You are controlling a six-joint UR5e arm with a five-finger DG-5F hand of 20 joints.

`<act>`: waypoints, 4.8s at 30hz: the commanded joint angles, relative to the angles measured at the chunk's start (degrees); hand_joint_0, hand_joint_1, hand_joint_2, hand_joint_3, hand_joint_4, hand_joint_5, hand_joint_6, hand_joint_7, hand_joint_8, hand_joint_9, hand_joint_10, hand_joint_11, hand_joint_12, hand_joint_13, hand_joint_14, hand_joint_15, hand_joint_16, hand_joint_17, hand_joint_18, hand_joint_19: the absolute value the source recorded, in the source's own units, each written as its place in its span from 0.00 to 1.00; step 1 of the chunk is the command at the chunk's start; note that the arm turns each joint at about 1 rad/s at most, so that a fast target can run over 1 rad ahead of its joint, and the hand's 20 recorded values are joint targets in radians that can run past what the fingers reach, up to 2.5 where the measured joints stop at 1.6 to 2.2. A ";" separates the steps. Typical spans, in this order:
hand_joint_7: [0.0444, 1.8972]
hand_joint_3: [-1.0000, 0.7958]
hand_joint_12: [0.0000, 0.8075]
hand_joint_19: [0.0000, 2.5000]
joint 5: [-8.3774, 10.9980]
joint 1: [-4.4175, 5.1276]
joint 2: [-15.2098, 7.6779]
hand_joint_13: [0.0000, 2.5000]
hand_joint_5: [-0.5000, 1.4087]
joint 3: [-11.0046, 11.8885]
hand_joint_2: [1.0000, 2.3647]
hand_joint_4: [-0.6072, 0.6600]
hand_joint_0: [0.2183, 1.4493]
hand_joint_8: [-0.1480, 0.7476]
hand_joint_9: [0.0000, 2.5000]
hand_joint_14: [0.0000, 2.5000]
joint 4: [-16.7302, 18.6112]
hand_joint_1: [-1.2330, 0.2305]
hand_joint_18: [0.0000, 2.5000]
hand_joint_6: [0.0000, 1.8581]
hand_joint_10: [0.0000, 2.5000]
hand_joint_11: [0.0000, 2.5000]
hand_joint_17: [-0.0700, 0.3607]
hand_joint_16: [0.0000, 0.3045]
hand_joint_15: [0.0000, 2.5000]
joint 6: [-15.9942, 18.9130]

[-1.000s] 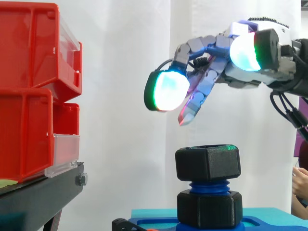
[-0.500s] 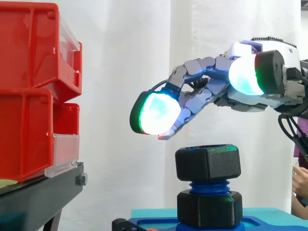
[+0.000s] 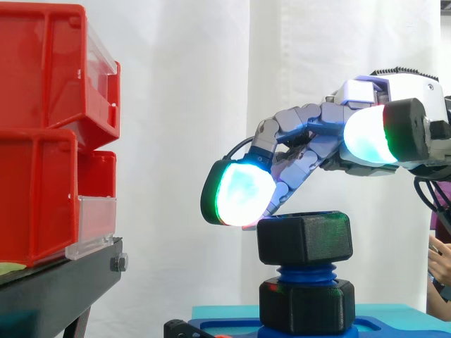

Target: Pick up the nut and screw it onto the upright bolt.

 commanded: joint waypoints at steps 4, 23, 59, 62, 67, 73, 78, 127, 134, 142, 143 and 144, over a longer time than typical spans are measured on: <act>0.48 0.28 0.30 0.00 -0.03 -0.05 0.00 0.22 0.21 -0.03 0.00 0.68 0.25 0.42 0.29 0.00 -0.32 0.70 0.11 0.27 0.00 0.00 0.29 0.08 0.00 0.00; 0.72 0.28 0.25 0.01 -0.82 -1.02 0.00 0.27 0.27 -0.03 0.00 0.63 0.27 0.44 0.38 0.00 -0.58 0.62 0.16 0.27 0.00 0.00 0.26 0.06 0.00 0.08; 0.43 0.28 0.24 0.03 -7.15 -4.45 0.00 0.29 0.22 5.94 0.00 0.65 0.25 0.41 0.41 0.00 -3.04 0.68 0.19 0.27 0.00 0.00 0.26 0.06 0.00 0.26; 0.41 0.28 0.24 0.02 -7.06 -3.92 0.00 0.28 0.22 5.94 0.00 0.65 0.25 0.40 0.39 0.00 -1.72 0.69 0.18 0.27 0.00 0.00 0.27 0.07 0.00 0.79; 0.40 0.28 0.25 0.02 -6.71 -2.86 0.00 0.27 0.22 4.80 0.00 0.64 0.24 0.39 0.38 0.00 -0.40 0.70 0.17 0.27 0.00 0.00 0.27 0.07 0.00 1.67; 0.39 0.28 0.25 0.02 -4.95 -1.72 0.00 0.26 0.22 3.31 0.00 0.64 0.24 0.39 0.37 0.00 0.74 0.71 0.16 0.27 0.00 0.00 0.28 0.07 0.00 2.54; 0.39 0.28 0.25 0.02 -4.69 -1.02 0.00 0.26 0.21 2.69 0.00 0.64 0.24 0.39 0.37 0.00 2.58 0.71 0.16 0.27 0.00 0.00 0.28 0.07 0.00 2.54; 0.41 0.28 0.26 0.01 -3.55 -0.49 -2.55 0.25 0.22 -0.12 0.00 0.65 0.24 0.40 0.36 0.00 10.49 0.71 0.15 0.27 0.00 0.00 0.28 0.07 0.00 6.15; 0.37 0.28 0.27 0.00 -3.90 -1.11 -2.55 0.20 0.21 -0.12 0.00 0.63 0.24 0.37 0.30 0.00 8.12 0.70 0.09 0.27 0.00 0.00 0.28 0.07 0.00 4.92; 0.41 0.28 0.30 0.00 -4.34 -1.46 -2.55 0.16 0.22 -0.12 0.00 0.64 0.23 0.38 0.28 0.00 8.21 0.71 0.04 0.27 0.00 0.00 0.29 0.08 0.00 4.83; 0.42 0.28 0.30 0.00 -4.34 -1.46 -2.55 0.16 0.22 -0.12 0.00 0.64 0.23 0.38 0.27 0.00 8.30 0.70 0.04 0.27 0.00 0.00 0.29 0.08 0.00 4.92; 0.43 0.28 0.30 0.00 -4.34 -1.46 -2.55 0.16 0.22 -0.12 0.00 0.64 0.23 0.38 0.27 0.00 8.21 0.71 0.04 0.27 0.00 0.00 0.29 0.08 0.00 4.83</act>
